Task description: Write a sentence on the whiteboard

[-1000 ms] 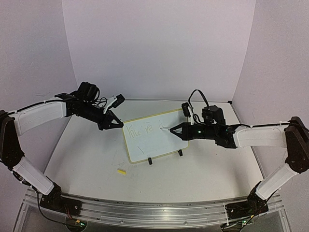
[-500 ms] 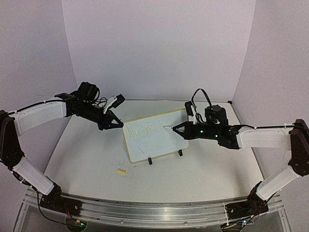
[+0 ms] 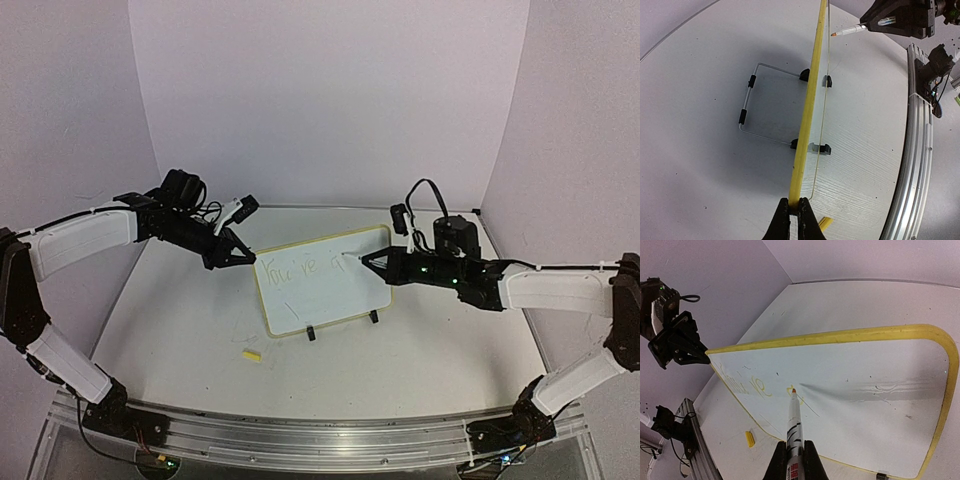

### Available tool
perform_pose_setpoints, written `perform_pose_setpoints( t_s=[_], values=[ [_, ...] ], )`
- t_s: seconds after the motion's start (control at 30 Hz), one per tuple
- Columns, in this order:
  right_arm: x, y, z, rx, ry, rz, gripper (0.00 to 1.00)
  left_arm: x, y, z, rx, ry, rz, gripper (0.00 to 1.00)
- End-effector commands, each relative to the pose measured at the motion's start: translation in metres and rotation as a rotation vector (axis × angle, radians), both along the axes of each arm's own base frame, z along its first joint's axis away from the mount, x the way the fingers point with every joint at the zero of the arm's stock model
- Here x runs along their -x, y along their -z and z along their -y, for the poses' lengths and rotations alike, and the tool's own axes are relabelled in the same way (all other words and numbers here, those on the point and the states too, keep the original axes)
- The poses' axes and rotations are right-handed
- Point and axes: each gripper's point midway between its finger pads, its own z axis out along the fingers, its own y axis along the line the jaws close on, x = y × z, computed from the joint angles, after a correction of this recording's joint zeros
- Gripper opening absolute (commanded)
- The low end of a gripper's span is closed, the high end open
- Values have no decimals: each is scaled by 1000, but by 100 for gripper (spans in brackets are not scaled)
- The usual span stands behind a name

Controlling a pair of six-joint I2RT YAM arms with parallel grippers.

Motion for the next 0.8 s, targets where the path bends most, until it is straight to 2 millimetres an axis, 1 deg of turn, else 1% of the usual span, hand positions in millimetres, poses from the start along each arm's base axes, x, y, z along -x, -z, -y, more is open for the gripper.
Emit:
perform_pose_setpoints(
  t_s=[0.0,0.23,0.4,0.53,0.63,0.77],
  values=[
    [-9,2,3,0,36,9,0,-2,-1,-3,-25,1,39,0],
    [-16,4,3,11,63,10,0,-1,-1,-3,-25,3,37,0],
    [-19,-1,0,11,55,25,0,-1,-1,-3,-25,2,38,0],
    [-18,-5,-5,7,25,37,0,-2,-1,-3,-25,0,38,0],
    [-16,-3,-8,11,3,33,0,-2,-1,-3,-25,1,39,0],
    [-13,8,-10,24,-18,11,0,-1,-1,-3,-25,2,38,0]
  ],
)
